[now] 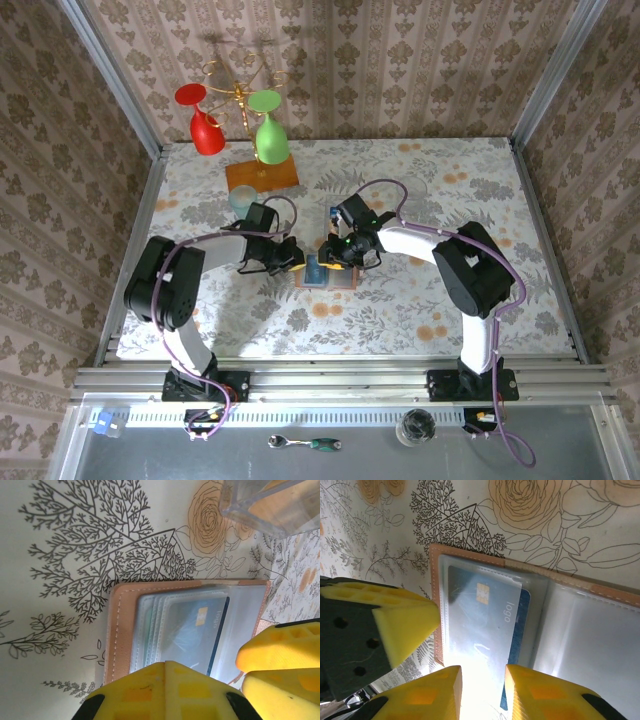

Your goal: Take the credit cards out of the card holder

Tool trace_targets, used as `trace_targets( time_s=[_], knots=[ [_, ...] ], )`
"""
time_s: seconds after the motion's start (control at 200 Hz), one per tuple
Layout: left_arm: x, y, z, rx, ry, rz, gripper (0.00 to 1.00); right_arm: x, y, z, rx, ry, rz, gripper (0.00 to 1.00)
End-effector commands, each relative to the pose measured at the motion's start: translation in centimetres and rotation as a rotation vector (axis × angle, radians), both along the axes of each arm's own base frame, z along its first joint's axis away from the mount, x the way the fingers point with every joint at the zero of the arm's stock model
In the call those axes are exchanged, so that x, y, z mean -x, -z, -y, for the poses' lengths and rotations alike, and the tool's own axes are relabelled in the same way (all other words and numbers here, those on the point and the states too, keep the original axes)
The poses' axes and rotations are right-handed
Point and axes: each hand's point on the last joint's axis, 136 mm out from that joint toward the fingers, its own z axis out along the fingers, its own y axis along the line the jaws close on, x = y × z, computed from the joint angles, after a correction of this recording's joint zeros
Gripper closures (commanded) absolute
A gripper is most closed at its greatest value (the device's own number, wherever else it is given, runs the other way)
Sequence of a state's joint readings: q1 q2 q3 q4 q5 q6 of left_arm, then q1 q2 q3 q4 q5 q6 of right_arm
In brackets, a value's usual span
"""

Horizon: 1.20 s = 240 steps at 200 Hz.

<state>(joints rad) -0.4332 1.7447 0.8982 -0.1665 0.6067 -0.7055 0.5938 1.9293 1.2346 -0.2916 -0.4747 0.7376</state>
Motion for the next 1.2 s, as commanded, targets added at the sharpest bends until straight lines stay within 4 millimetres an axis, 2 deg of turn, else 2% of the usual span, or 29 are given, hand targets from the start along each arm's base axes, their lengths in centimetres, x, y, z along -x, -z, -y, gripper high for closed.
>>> trace_targets(
  time_s=[0.0, 0.375, 0.71, 1.195],
  knots=[
    [0.5, 0.5, 0.5, 0.022, 0.027, -0.006, 1.00, 0.4, 0.4, -0.2, -0.012, 0.000, -0.026, 0.71],
    [1.7, 2.1, -0.4, -0.020, 0.024, -0.048, 1.00, 0.4, 1.2, -0.5, -0.017, -0.005, -0.048, 0.71],
    [1.7, 2.3, -0.5, -0.023, 0.023, -0.052, 1.00, 0.3, 1.5, -1.0, -0.034, -0.009, -0.055, 0.74],
    [1.8, 2.4, -0.5, -0.021, 0.019, -0.053, 1.00, 0.4, 2.3, -0.3, 0.033, -0.012, -0.052, 0.73]
  ],
)
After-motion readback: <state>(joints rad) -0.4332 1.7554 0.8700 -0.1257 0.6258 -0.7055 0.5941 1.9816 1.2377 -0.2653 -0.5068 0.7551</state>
